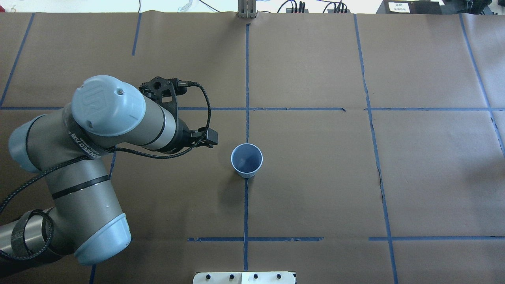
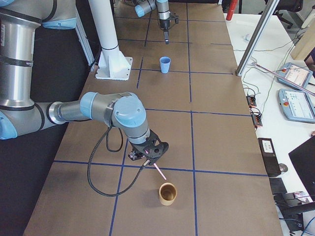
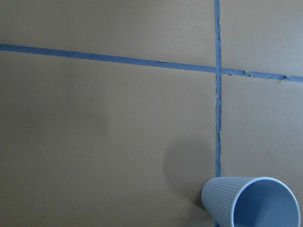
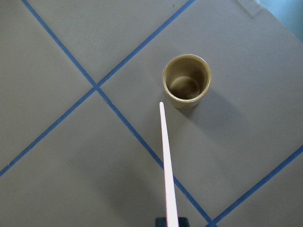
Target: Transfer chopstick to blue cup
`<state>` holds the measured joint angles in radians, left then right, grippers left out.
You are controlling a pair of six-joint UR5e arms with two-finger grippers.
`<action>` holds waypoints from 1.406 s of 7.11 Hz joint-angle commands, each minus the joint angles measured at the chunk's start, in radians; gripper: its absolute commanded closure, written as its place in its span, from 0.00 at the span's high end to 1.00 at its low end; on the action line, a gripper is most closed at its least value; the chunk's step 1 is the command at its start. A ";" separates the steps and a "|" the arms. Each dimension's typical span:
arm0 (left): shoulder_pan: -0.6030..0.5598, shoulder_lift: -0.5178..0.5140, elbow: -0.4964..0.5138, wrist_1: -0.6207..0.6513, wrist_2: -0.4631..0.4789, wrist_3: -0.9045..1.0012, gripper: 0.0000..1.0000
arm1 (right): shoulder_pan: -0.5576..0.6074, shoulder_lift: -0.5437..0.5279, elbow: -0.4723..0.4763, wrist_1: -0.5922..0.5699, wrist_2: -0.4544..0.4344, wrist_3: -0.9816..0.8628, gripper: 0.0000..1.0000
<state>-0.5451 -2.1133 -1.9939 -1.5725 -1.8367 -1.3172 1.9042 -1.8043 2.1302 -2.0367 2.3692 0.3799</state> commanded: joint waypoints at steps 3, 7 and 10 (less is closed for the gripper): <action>0.004 0.001 0.004 -0.017 -0.001 -0.008 1.00 | -0.274 0.110 0.126 -0.065 0.287 0.017 0.00; -0.002 0.003 0.001 -0.057 -0.001 -0.008 1.00 | -0.729 0.510 0.094 -0.057 0.461 0.387 0.03; -0.064 0.003 -0.002 -0.057 -0.006 -0.010 1.00 | -0.963 0.715 -0.070 0.233 0.452 0.673 0.02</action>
<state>-0.5778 -2.1108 -1.9945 -1.6292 -1.8389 -1.3260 1.0178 -1.1512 2.1226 -1.9532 2.8243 0.9198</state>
